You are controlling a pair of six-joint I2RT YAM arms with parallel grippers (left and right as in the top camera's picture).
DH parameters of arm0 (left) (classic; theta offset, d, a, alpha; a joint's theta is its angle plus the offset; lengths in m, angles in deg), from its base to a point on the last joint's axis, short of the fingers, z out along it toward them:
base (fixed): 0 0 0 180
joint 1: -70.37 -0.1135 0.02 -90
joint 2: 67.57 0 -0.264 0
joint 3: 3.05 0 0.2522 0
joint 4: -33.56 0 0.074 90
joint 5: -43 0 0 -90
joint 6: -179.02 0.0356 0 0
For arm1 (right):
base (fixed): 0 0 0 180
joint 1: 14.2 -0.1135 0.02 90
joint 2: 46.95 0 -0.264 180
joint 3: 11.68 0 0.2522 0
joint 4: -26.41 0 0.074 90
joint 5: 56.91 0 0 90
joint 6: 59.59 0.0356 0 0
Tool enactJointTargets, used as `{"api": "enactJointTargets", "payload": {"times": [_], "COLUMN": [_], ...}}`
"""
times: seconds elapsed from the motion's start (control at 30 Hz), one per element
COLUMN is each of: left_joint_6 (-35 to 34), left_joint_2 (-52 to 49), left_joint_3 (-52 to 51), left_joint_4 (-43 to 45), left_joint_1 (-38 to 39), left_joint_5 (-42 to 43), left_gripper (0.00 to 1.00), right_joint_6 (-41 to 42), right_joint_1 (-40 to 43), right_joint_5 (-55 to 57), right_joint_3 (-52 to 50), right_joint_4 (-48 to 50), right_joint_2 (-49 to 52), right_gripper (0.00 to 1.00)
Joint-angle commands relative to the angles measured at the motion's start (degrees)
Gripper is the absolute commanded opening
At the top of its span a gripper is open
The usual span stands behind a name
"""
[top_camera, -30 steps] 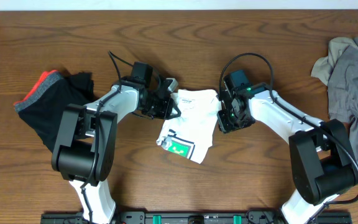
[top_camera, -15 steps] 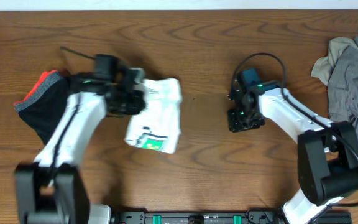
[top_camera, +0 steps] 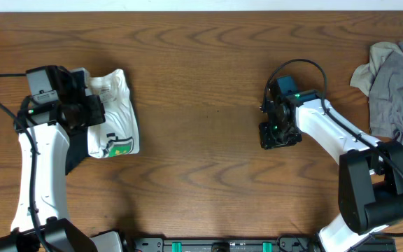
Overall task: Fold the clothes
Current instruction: 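Carry the folded white shirt leftward with the left gripper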
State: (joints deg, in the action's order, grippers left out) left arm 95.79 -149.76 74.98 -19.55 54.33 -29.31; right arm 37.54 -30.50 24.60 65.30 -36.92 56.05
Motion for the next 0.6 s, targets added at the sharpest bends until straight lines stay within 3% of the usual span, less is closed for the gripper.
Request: {"api": "enactJointTargets", "payload": {"times": [0.0,0.27,0.57], "left_joint_6": [0.96,0.9,-0.44], "left_joint_2": [1.11,3.82,5.53], "left_joint_3": [2.1,4.22,5.51], "left_joint_4": [1.36,2.32,3.21], "left_joint_1": [-0.61,-1.16,-9.4], "left_joint_5": [3.08,6.03,6.05], "left_gripper": [0.06,0.06,0.06], "right_joint_6": [-0.55,-0.57,-0.55], "right_joint_1": [0.37,0.37,0.37], "right_joint_5": [0.13,0.15,0.15], "right_joint_3": [-0.13,-0.13,-0.13], "right_joint_4": [-0.2,-0.59,-0.9], "right_joint_2": [-1.16,-1.16,-1.16], "right_gripper": [0.4,0.41,0.41]}}
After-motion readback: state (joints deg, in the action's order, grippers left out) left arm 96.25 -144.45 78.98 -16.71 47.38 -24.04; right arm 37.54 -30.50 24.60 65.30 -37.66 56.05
